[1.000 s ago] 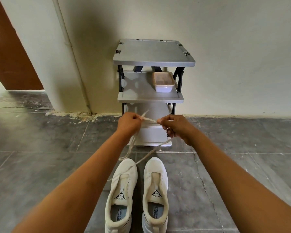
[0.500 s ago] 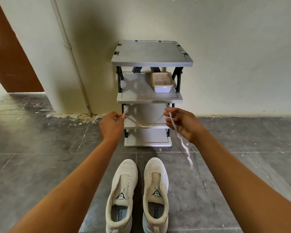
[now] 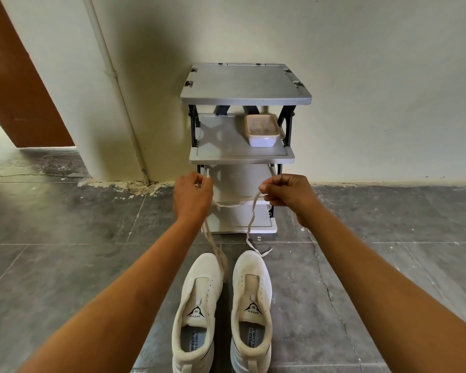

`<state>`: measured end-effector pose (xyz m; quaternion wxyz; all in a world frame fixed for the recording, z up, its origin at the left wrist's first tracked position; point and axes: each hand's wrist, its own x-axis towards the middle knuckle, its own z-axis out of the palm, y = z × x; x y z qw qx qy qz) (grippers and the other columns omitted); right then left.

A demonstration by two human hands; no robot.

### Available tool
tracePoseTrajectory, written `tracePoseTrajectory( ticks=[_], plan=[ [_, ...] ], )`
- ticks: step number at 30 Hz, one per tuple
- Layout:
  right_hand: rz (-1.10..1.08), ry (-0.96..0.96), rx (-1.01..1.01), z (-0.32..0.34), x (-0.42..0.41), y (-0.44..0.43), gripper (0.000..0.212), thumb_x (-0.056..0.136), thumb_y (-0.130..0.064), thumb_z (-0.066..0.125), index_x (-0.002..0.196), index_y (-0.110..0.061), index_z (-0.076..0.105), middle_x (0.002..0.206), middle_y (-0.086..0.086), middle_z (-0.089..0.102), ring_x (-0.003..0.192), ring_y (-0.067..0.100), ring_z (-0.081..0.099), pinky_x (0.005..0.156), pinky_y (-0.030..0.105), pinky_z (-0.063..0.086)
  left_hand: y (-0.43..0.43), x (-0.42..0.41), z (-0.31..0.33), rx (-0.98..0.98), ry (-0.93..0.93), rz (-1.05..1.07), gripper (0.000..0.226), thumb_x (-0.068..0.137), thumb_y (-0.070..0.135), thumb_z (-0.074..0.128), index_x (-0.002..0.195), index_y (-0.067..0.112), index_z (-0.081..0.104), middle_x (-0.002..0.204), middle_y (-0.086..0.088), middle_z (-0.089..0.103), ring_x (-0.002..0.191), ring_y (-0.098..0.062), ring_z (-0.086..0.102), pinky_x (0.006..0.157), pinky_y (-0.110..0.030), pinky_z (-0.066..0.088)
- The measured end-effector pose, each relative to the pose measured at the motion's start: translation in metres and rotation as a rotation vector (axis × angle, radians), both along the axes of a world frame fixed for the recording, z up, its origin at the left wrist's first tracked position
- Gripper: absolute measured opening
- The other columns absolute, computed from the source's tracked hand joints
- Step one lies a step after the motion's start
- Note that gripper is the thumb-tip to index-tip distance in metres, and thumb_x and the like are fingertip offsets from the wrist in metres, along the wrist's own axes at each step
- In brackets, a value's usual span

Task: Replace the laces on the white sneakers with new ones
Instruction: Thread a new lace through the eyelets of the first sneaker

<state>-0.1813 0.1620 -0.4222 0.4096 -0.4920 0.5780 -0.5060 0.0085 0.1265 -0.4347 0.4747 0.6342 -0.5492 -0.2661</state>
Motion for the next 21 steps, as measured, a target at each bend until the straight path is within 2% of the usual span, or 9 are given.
tracePoseTrajectory(
  ticks=[2,4,8,10,13,16,18,19,21],
  plan=[
    [0.013,0.003,-0.004,0.003,0.003,0.0,0.009,0.08,-0.007,0.071,0.075,-0.013,0.068,0.065,-0.001,0.067,0.053,0.004,0.063,0.054,0.014,0.052,0.002,-0.003,0.001,0.028,0.146,-0.047,0.017,0.091,0.016,0.049,0.074,0.017,0.053,0.084,-0.007,0.061,0.076,-0.02,0.055,0.064,-0.029,0.046],
    [0.036,-0.027,-0.012,0.007,0.008,0.0,0.008,0.081,-0.008,0.07,0.075,-0.013,0.068,0.067,-0.001,0.068,0.055,0.005,0.064,0.055,0.014,0.052,0.006,-0.008,0.0,0.083,0.286,-0.113,0.019,0.094,0.013,0.047,0.076,0.018,0.051,0.086,-0.009,0.064,0.078,-0.021,0.06,0.068,-0.031,0.051],
    [0.074,-0.097,-0.001,0.013,0.018,0.0,0.005,0.082,-0.01,0.069,0.078,-0.012,0.066,0.07,0.0,0.07,0.057,0.007,0.066,0.055,0.015,0.052,0.008,-0.015,-0.001,0.038,0.232,-0.134,0.013,0.095,0.016,0.05,0.082,0.017,0.054,0.087,-0.003,0.058,0.081,-0.018,0.053,0.067,-0.027,0.046],
    [0.076,-0.123,-0.003,0.016,0.022,0.0,0.005,0.082,-0.01,0.069,0.079,-0.012,0.065,0.07,0.0,0.069,0.057,0.007,0.066,0.056,0.016,0.053,0.006,-0.018,0.0,0.007,0.183,-0.132,0.008,0.093,0.018,0.052,0.089,0.013,0.057,0.103,-0.009,0.054,0.092,-0.022,0.052,0.079,-0.033,0.049],
    [0.069,-0.137,-0.016,0.018,0.024,0.0,0.004,0.083,-0.01,0.068,0.08,-0.012,0.065,0.069,-0.001,0.069,0.057,0.006,0.066,0.058,0.017,0.054,0.004,-0.018,0.001,0.005,-0.114,-0.04,0.01,0.09,0.023,0.055,0.095,0.016,0.061,0.118,-0.009,0.042,0.113,-0.027,0.043,0.101,-0.041,0.039],
    [0.058,-0.131,-0.021,0.018,0.024,0.001,0.004,0.083,-0.011,0.069,0.081,-0.012,0.066,0.07,-0.001,0.069,0.056,0.006,0.066,0.059,0.016,0.054,0.007,-0.014,0.0,0.125,-0.543,-0.051,0.018,0.09,0.026,0.053,0.103,0.022,0.064,0.127,-0.011,0.038,0.121,-0.031,0.033,0.102,-0.042,0.027],
    [0.05,-0.126,-0.02,0.018,0.023,0.002,0.004,0.083,-0.011,0.069,0.081,-0.012,0.066,0.07,0.0,0.069,0.056,0.006,0.065,0.058,0.016,0.054,0.008,-0.011,-0.001,0.176,-0.638,-0.064,0.017,0.09,0.026,0.053,0.102,0.022,0.065,0.126,-0.012,0.04,0.12,-0.032,0.033,0.101,-0.042,0.028],
    [0.052,-0.123,-0.019,0.018,0.023,0.001,0.004,0.083,-0.011,0.069,0.081,-0.012,0.066,0.071,0.0,0.069,0.056,0.006,0.065,0.059,0.016,0.054,0.007,-0.01,0.0,0.164,-0.568,-0.085,0.015,0.091,0.025,0.053,0.1,0.02,0.064,0.123,-0.011,0.043,0.117,-0.032,0.037,0.099,-0.041,0.031],
    [0.057,-0.119,-0.017,0.019,0.023,0.001,0.004,0.083,-0.012,0.069,0.081,-0.013,0.066,0.072,0.001,0.069,0.058,0.008,0.065,0.06,0.017,0.054,0.008,-0.014,0.003,0.155,-0.143,-0.209,0.009,0.093,0.018,0.051,0.092,0.014,0.059,0.11,-0.01,0.055,0.103,-0.027,0.049,0.086,-0.034,0.041]
  ],
)
